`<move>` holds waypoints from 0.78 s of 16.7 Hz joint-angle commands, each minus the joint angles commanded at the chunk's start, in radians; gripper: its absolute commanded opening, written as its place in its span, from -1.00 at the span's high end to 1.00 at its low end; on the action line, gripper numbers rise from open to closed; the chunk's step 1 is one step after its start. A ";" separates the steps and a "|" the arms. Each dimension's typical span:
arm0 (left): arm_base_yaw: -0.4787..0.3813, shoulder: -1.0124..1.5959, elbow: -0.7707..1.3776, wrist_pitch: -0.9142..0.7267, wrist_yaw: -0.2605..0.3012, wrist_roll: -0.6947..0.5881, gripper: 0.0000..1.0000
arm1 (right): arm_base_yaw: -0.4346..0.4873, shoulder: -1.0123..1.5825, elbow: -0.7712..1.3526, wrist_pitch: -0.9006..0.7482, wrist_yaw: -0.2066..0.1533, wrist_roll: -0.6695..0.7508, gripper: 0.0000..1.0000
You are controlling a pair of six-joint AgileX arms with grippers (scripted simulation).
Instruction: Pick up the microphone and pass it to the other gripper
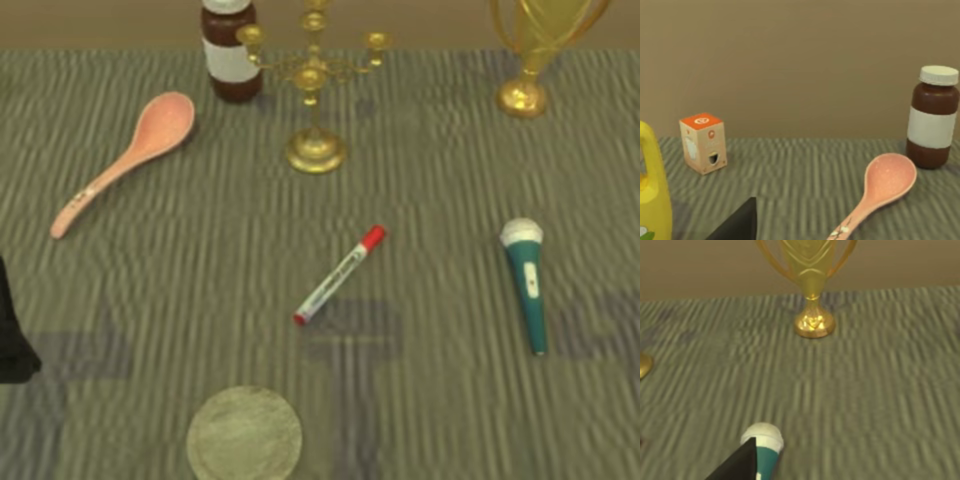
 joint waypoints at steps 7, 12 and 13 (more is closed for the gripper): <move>0.000 0.000 0.000 0.000 0.000 0.000 -1.00 | 0.140 0.726 0.423 -0.334 0.020 0.151 -1.00; 0.000 0.000 0.000 0.000 0.000 0.000 -1.00 | 0.231 1.150 0.695 -0.537 0.028 0.246 -1.00; 0.000 0.000 0.000 0.000 0.000 0.000 -1.00 | 0.246 1.212 0.740 -0.568 0.029 0.261 -1.00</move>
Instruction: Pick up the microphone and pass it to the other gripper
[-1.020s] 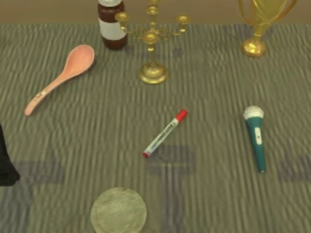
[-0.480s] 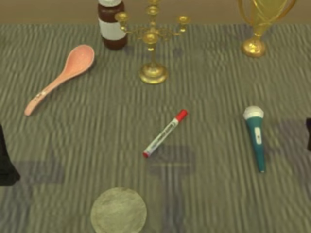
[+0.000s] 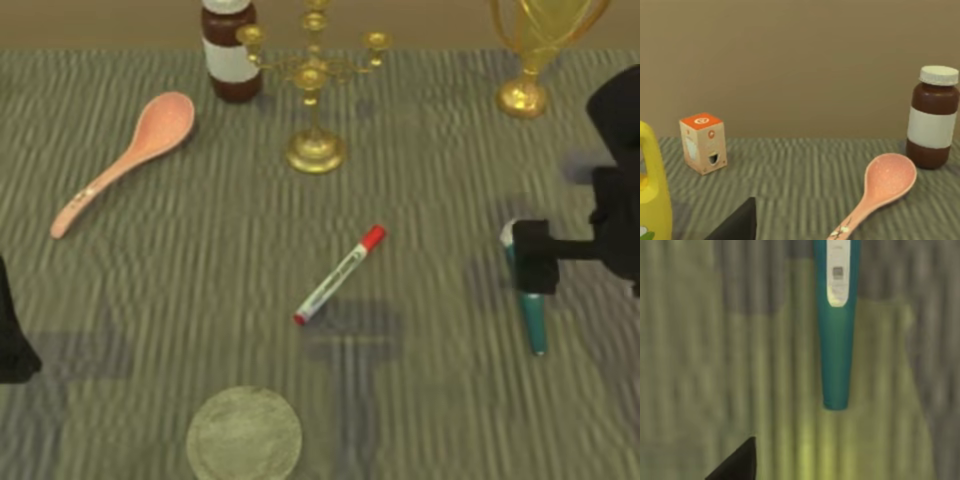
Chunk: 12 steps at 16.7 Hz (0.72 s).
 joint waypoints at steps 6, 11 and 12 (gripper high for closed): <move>0.000 0.000 0.000 0.000 0.000 0.000 -1.00 | 0.049 0.210 0.159 -0.097 0.003 0.052 -1.00; 0.000 0.000 0.000 0.000 0.000 0.000 -1.00 | 0.045 0.209 0.157 -0.095 0.002 0.051 -1.00; 0.000 0.000 0.000 0.000 0.000 0.000 -1.00 | 0.045 0.211 0.156 -0.092 0.002 0.051 -1.00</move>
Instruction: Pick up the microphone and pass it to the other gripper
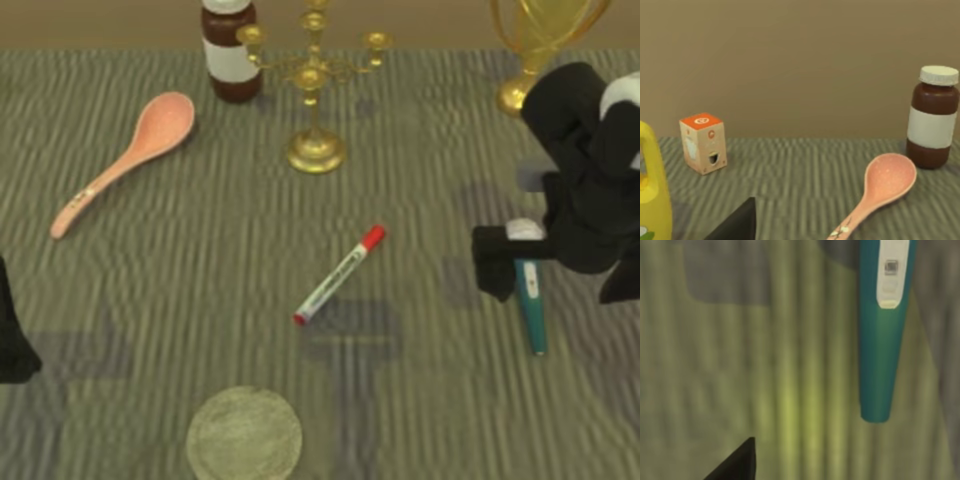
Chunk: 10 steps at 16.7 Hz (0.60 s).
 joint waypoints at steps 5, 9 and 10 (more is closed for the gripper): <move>0.000 0.000 0.000 0.000 0.000 0.000 -1.00 | -0.002 0.106 -0.058 0.167 0.000 -0.004 -1.00; 0.000 0.000 0.000 0.000 0.000 0.000 -1.00 | -0.005 0.213 -0.119 0.338 0.001 -0.005 -1.00; 0.000 0.000 0.000 0.000 0.000 0.000 -1.00 | -0.006 0.228 -0.127 0.355 0.001 -0.006 -1.00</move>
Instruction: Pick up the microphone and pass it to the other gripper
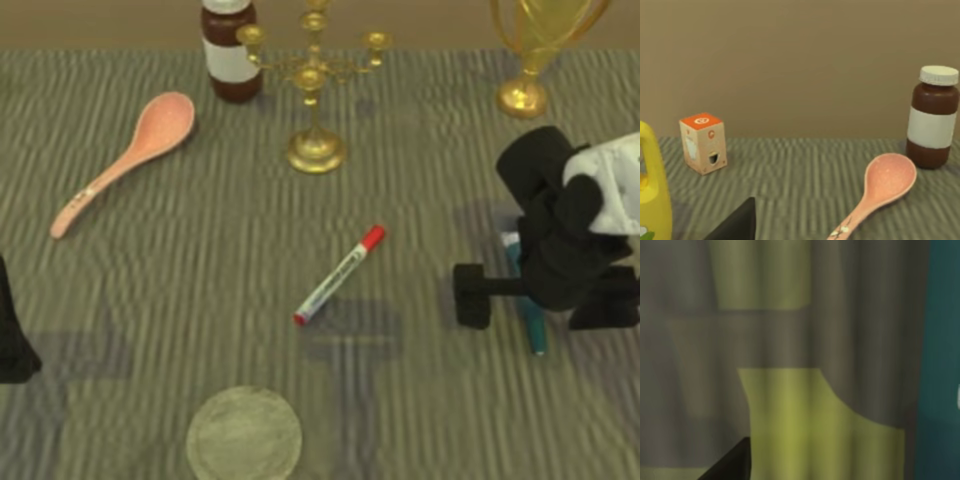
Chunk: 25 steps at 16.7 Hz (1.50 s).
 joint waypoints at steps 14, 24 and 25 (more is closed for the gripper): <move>0.000 0.000 0.000 0.000 0.000 0.000 -1.00 | 0.000 0.006 -0.003 0.007 0.000 0.000 0.51; 0.000 0.000 0.000 0.000 0.000 0.000 -1.00 | 0.000 0.006 -0.003 0.007 0.000 0.000 1.00; 0.000 0.000 0.000 0.000 0.000 0.000 -1.00 | 0.000 0.006 -0.003 0.007 0.000 0.000 1.00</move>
